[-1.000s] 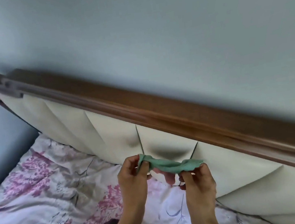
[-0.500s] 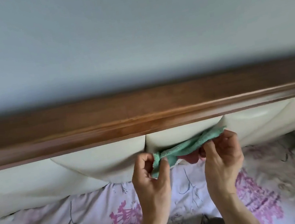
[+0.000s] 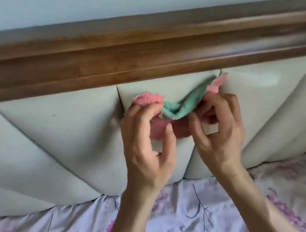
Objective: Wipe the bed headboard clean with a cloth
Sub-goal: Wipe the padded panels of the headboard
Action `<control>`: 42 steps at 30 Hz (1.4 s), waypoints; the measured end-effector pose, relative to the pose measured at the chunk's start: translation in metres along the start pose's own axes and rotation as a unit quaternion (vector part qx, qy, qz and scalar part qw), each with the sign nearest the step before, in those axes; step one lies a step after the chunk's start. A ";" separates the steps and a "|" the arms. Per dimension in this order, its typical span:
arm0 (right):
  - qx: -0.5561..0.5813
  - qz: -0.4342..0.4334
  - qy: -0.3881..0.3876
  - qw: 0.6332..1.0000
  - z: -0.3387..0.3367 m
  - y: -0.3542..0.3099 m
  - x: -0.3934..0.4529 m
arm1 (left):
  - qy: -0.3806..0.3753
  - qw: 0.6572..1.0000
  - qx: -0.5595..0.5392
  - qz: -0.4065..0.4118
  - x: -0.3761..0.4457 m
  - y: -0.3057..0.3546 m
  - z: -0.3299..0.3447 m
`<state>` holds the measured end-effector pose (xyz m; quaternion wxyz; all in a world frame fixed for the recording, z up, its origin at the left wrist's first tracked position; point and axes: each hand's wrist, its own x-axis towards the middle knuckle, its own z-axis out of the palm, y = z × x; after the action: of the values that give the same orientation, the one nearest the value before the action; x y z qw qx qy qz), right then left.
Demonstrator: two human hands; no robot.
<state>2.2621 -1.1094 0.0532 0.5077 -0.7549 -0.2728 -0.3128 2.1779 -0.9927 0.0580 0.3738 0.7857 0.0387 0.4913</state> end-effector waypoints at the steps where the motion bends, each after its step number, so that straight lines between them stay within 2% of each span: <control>1: -0.007 -0.013 -0.019 1.000 -0.003 0.001 0.000 | -0.010 0.996 0.078 0.036 0.001 -0.001 0.001; 4: -0.015 -0.013 -0.033 0.999 -0.004 -0.002 0.015 | 0.005 0.979 0.187 0.080 0.014 -0.003 -0.001; 7: -0.062 -0.085 -0.030 0.994 0.003 -0.005 0.031 | 0.022 0.966 0.235 0.108 0.028 -0.009 -0.003; 11: -0.114 -0.110 -0.065 0.985 0.010 0.005 -0.001 | 0.019 0.965 0.258 0.043 0.005 -0.020 0.003; 15: -0.114 -0.080 -0.121 0.983 0.007 0.008 -0.037 | -0.033 0.968 0.247 -0.009 -0.026 -0.022 0.000; 21: -0.083 -0.044 -0.009 0.996 0.021 -0.016 0.038 | 0.057 0.981 0.185 0.035 0.039 -0.005 -0.005; 24: -0.091 -0.052 -0.014 0.994 0.020 -0.004 0.012 | 0.063 0.983 0.171 0.021 0.028 -0.009 -0.002; 27: -0.115 -0.016 -0.062 0.991 0.014 0.013 -0.039 | 0.021 0.983 0.182 -0.014 -0.013 -0.021 0.006; 29: -0.116 0.013 -0.074 0.990 0.014 0.013 -0.044 | -0.007 0.984 0.177 -0.030 -0.024 -0.022 0.008; 33: -0.085 0.051 -0.011 0.995 0.012 -0.004 -0.002 | 0.014 0.989 0.144 0.007 0.001 -0.010 0.005; 36: -0.058 0.024 0.016 0.998 0.010 -0.004 0.020 | 0.051 0.987 0.148 0.040 0.028 -0.012 0.006; 39: -0.081 -0.002 -0.016 0.997 0.009 0.010 -0.008 | 0.040 0.976 0.203 0.060 0.008 -0.026 0.006; 42: -0.147 0.013 -0.081 0.986 0.011 0.031 -0.061 | -0.020 0.973 0.230 0.019 -0.043 -0.046 0.005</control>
<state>2.2466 -1.1153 -0.0143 0.3717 -0.8477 -0.2540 -0.2805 2.1742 -0.9808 -0.0038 0.1738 0.8612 0.1280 0.4602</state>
